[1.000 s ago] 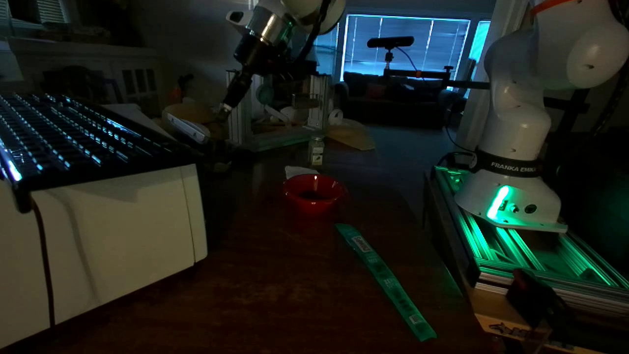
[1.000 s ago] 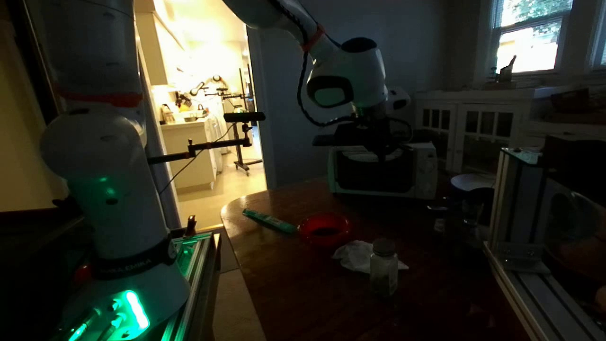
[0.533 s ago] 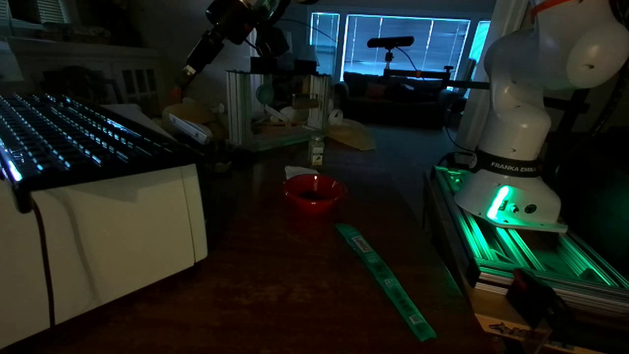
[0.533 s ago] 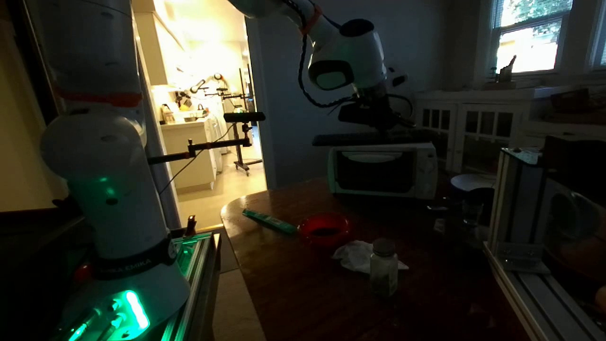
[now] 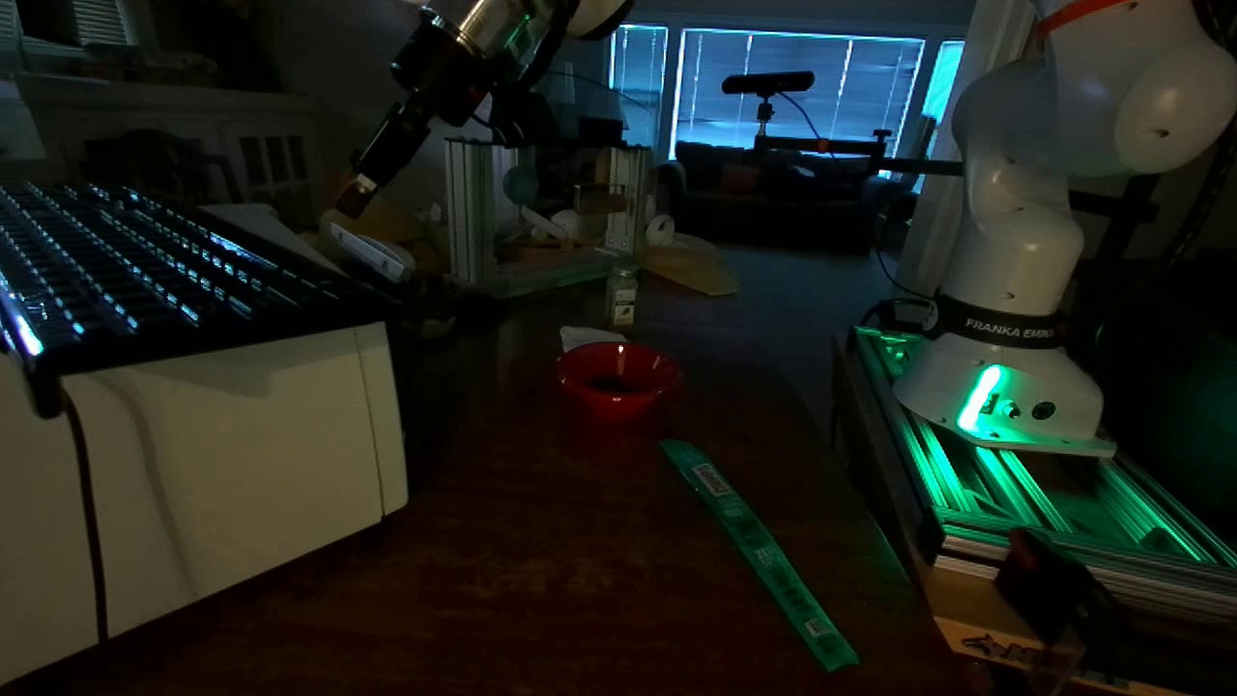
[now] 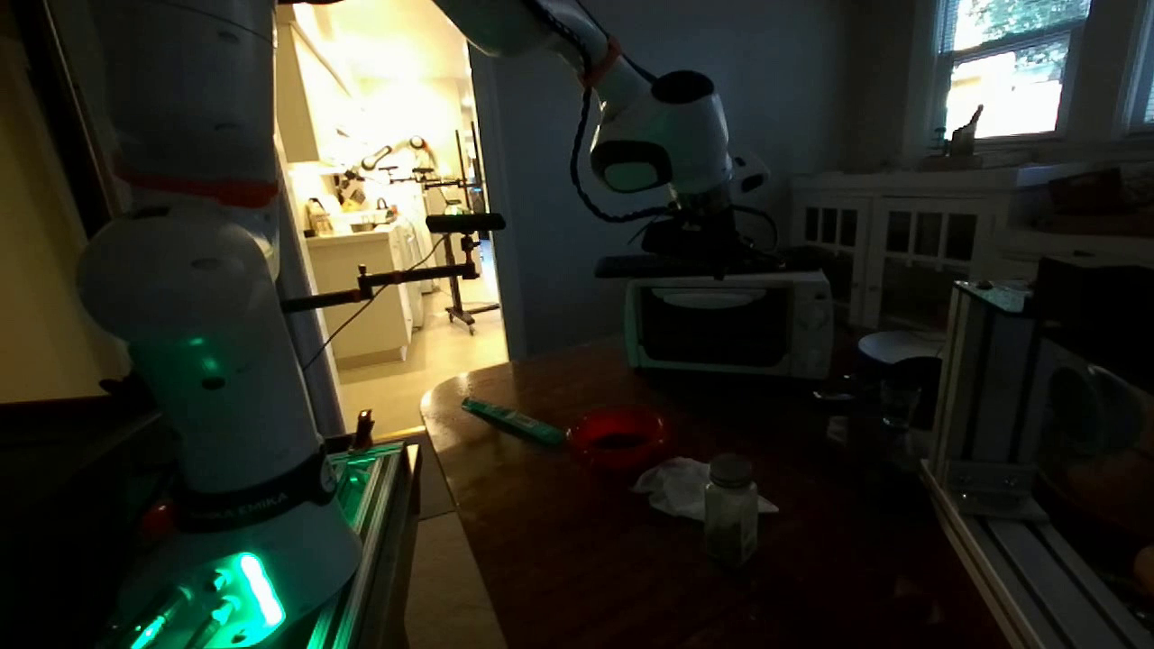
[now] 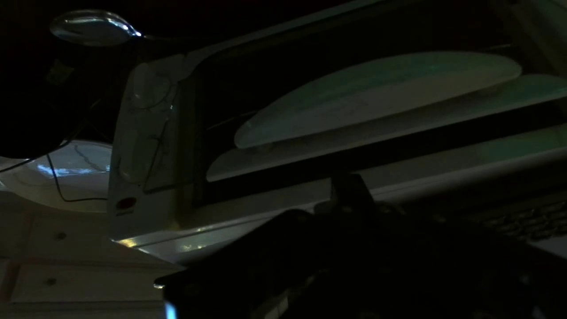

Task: Open the oven door.

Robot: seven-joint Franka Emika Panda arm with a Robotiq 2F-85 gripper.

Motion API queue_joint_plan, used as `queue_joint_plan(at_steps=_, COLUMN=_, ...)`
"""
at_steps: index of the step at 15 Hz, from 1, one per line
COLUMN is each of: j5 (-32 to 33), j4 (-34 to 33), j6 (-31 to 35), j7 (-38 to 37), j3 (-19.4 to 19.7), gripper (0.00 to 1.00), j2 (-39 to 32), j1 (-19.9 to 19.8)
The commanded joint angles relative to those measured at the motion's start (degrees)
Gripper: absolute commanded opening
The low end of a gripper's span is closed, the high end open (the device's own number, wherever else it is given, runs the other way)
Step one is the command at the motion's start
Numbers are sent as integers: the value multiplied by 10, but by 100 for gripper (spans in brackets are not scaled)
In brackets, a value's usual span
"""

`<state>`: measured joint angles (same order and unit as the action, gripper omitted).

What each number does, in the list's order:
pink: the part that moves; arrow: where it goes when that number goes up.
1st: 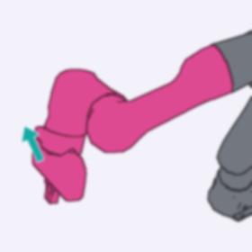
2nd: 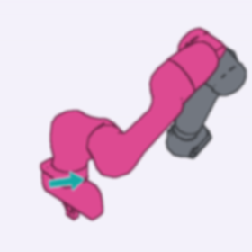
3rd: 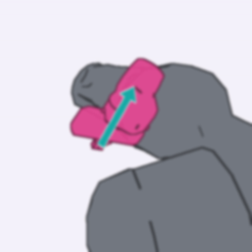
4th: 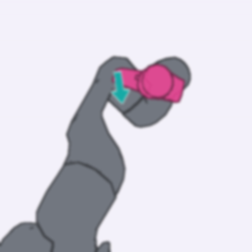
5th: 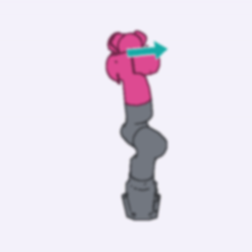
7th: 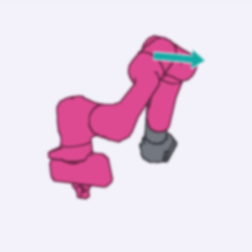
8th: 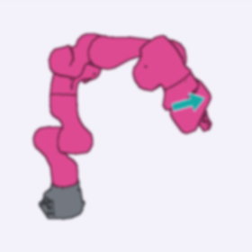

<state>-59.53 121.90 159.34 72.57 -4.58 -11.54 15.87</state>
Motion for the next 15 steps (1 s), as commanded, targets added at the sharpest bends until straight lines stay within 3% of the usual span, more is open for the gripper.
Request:
queue_joint_plan(at_steps=1, j5=-33, j4=-20, j6=1, j7=38, j3=-11, gripper=0, j2=-24, j1=-5)
queue_joint_plan(at_steps=6, j5=-47, j4=-25, j6=3, j7=62, j3=-16, gripper=0, j2=-36, j1=-4)
queue_joint_plan(at_steps=15, j5=-6, j4=-8, j6=-2, j7=34, j3=0, gripper=0, j2=-42, j1=-1)
